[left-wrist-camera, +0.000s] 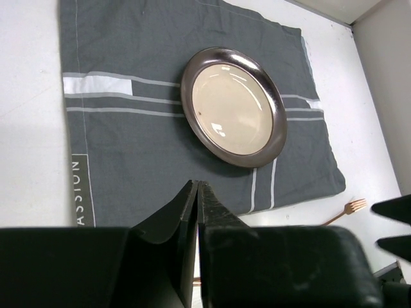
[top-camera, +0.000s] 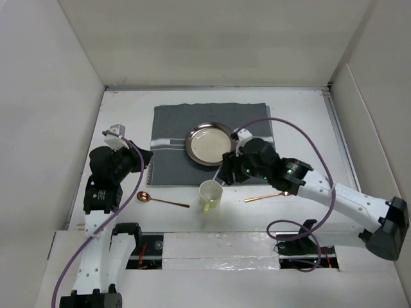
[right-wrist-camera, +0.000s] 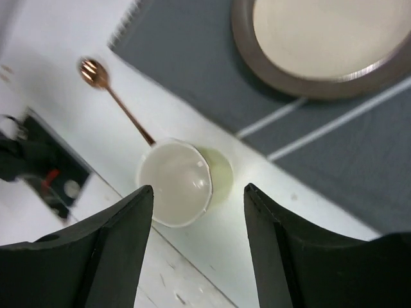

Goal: Set the dinner table for one person

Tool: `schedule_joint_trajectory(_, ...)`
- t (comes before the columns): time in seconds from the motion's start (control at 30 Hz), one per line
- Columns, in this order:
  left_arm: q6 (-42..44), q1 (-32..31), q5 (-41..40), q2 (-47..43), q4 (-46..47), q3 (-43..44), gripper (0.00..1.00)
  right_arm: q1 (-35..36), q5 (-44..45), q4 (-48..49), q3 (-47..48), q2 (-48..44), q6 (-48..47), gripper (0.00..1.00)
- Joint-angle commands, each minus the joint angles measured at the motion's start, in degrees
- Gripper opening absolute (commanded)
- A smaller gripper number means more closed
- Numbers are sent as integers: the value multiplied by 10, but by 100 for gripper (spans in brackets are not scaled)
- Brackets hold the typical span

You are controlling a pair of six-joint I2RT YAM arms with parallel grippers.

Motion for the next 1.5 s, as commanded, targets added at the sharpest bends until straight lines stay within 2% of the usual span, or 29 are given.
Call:
schedule_joint_trajectory(0.0,3,-2,7,-7,27,-1,4,50,70,-103,38,35,-4,64)
schedule_joint_trajectory(0.1,3,-2,7,-12,27,-3,12,63,78,-95,39,76,-1,64)
schedule_joint_trajectory(0.2,2,-2,9,-11,27,-3,13,69,68,-73,44,107,3,63)
schedule_joint_trajectory(0.33,2,-2,10,-14,29,-3,15,74,84,-65,59,154,4,57)
schedule_joint_trajectory(0.43,2,-2,13,-14,29,-4,15,74,78,-42,56,177,10,35)
schedule_joint_trajectory(0.47,2,-2,13,-16,30,-4,15,74,77,-40,58,184,10,10)
schedule_joint_trajectory(0.5,2,-2,11,-16,28,-4,16,74,79,-50,67,183,15,0)
schedule_joint_trajectory(0.6,2,-2,12,-12,28,-3,16,74,90,-72,89,165,19,0)
schedule_joint_trajectory(0.73,3,-2,14,-12,28,-3,16,21,96,-89,138,117,-17,0)
schedule_joint_trajectory(0.83,3,-2,14,-9,28,-3,17,-77,72,-76,183,101,-57,0)
schedule_joint_trajectory(0.9,3,-2,14,-10,28,-3,19,-166,54,-65,212,112,-74,0)
schedule_joint_trajectory(1.03,3,-2,9,-8,25,0,21,-295,18,-69,323,189,-112,0)
schedule_joint_trajectory(1.1,3,-2,9,-8,25,-1,22,-350,5,-98,377,259,-119,0)
schedule_joint_trajectory(1.33,4,-2,12,7,24,1,23,-438,-33,-132,533,412,-120,0)
schedule_joint_trajectory(1.47,4,-2,12,12,23,1,24,-444,-18,-183,639,500,-124,0)
